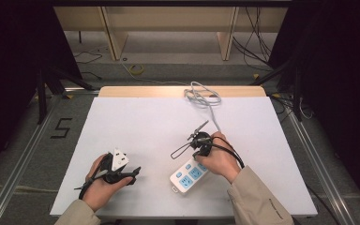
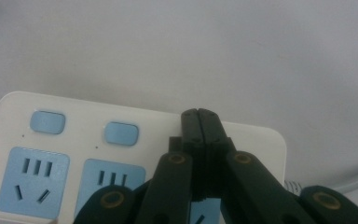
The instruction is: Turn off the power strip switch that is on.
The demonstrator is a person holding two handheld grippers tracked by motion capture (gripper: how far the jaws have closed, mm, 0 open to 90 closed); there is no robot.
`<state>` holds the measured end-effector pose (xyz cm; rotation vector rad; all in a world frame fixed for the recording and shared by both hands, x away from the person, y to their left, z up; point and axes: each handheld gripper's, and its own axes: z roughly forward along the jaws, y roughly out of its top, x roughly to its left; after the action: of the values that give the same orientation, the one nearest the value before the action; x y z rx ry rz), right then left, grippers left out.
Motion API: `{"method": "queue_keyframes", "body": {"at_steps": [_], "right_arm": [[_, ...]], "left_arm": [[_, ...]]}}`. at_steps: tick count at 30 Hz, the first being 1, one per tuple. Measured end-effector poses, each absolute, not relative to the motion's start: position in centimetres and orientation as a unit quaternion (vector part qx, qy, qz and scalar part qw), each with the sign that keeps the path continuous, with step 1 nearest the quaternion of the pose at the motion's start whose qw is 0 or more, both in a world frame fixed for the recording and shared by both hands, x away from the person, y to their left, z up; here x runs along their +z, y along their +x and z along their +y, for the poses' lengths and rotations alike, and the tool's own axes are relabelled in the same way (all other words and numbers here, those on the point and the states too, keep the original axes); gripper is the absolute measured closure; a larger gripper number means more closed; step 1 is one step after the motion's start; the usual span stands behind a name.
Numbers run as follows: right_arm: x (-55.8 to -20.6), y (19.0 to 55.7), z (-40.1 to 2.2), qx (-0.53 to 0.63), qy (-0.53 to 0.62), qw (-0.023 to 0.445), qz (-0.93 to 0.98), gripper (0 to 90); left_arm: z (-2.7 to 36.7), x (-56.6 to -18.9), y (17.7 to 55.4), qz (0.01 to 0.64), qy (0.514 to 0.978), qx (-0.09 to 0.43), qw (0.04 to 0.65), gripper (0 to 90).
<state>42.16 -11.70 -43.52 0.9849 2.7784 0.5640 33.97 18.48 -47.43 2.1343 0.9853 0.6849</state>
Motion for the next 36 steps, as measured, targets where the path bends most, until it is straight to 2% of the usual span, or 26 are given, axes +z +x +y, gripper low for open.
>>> {"method": "queue_keyframes", "body": {"at_steps": [36], "right_arm": [[-43.6, 42.26, -12.03, 0.195, 0.334, 0.064, 0.92, 90.0]], "left_arm": [[18.46, -47.48, 33.98, 0.377, 0.822, 0.262, 0.338, 27.2]]}}
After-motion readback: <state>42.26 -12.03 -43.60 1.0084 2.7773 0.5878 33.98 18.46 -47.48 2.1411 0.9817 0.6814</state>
